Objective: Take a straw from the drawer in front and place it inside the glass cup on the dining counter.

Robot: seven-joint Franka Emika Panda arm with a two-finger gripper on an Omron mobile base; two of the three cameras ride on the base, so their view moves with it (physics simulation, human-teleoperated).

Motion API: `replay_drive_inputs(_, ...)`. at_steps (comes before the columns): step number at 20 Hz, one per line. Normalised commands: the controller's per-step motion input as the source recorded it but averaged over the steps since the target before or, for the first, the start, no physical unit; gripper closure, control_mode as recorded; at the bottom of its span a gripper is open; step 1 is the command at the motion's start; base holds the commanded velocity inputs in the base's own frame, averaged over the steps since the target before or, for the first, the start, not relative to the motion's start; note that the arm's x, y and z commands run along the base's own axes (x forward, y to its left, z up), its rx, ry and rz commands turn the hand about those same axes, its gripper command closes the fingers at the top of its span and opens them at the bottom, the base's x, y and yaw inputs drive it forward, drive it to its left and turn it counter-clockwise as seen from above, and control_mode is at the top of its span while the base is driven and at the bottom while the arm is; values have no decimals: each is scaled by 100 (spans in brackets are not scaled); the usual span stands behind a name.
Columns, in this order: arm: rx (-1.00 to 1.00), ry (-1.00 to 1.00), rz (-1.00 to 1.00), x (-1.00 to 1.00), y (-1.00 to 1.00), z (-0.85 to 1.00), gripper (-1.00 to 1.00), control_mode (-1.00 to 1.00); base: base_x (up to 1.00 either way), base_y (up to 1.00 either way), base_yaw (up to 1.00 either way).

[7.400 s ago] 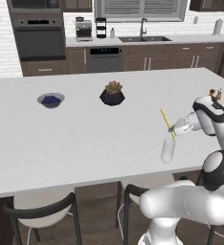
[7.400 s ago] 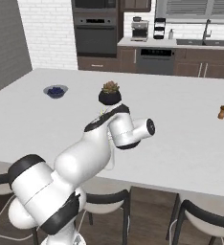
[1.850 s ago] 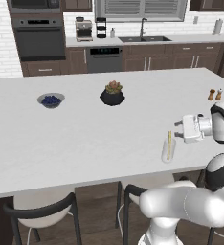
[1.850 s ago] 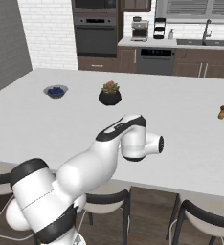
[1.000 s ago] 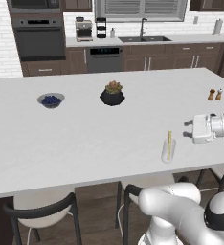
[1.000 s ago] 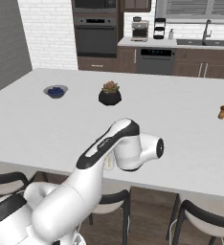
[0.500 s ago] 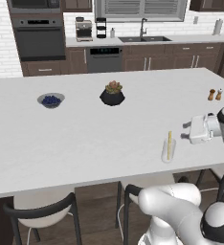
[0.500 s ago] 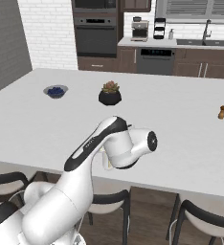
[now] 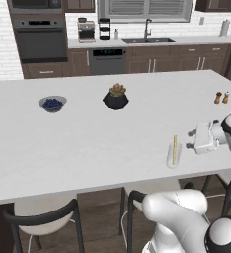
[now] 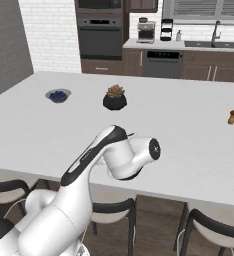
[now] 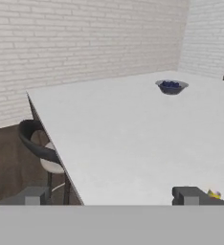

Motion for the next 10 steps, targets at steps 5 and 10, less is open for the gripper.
replay_drive_inputs(5,-6,0,0,-20,19,-5,-100,-100,0,0,0)
replay_drive_inputs(10,-2,0,0,-28,16,0,-100,-100,0,0,0)
